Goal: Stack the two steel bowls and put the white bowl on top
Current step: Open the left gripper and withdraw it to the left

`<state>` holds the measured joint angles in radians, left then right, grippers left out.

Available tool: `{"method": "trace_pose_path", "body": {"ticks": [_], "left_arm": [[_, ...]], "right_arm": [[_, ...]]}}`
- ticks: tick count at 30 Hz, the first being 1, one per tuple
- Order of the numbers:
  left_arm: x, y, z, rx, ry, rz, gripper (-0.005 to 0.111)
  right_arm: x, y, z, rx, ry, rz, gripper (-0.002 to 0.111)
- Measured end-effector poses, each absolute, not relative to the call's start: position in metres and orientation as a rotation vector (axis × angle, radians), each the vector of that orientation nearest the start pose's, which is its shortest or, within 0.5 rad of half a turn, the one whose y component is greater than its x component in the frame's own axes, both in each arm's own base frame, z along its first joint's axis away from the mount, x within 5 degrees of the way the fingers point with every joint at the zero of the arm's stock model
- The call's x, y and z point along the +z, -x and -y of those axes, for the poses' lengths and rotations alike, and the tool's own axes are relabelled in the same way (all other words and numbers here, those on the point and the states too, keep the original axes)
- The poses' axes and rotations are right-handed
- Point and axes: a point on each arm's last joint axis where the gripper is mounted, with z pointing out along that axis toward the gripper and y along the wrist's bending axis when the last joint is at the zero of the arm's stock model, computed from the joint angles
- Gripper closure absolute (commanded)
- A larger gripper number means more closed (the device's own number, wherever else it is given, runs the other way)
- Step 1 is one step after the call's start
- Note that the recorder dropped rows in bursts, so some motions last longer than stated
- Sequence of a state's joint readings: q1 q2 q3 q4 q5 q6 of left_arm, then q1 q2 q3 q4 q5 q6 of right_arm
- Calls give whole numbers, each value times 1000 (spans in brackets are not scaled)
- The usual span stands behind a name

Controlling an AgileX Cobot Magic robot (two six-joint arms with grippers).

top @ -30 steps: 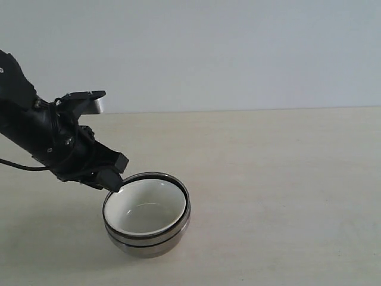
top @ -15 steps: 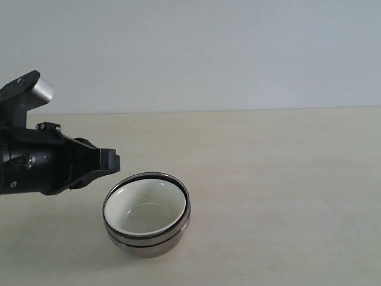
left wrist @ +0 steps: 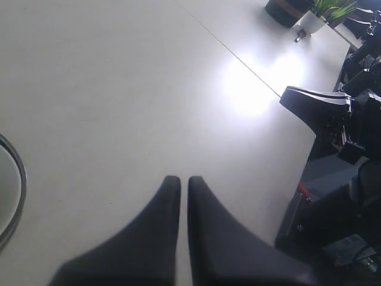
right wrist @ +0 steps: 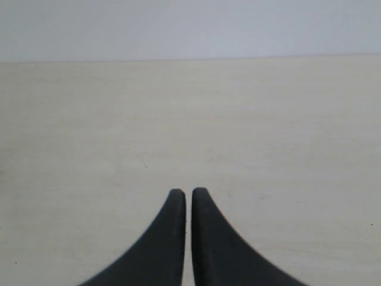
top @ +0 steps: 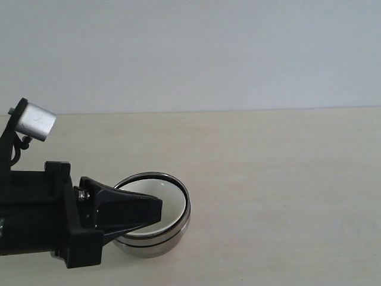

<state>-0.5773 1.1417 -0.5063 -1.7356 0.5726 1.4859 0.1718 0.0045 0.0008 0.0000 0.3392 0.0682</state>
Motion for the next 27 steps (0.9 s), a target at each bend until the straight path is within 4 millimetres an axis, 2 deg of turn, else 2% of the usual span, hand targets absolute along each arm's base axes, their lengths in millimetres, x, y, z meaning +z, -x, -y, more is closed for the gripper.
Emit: {"method": "trace_pose_path", "body": {"ticks": [11,19,27], "left_arm": [[254,-150,155,-1096,-681,-1988,102],[292,-142,122,-1015,-572,-1798,102],[323,-128,84,-863,-428,-1620,102]], "right_arm": [[182,-53,-9,169,95,-1829,108],[182,-53,-9,169,95,-1829,108],[182,-53,-9,169,95,-1829,108]]}}
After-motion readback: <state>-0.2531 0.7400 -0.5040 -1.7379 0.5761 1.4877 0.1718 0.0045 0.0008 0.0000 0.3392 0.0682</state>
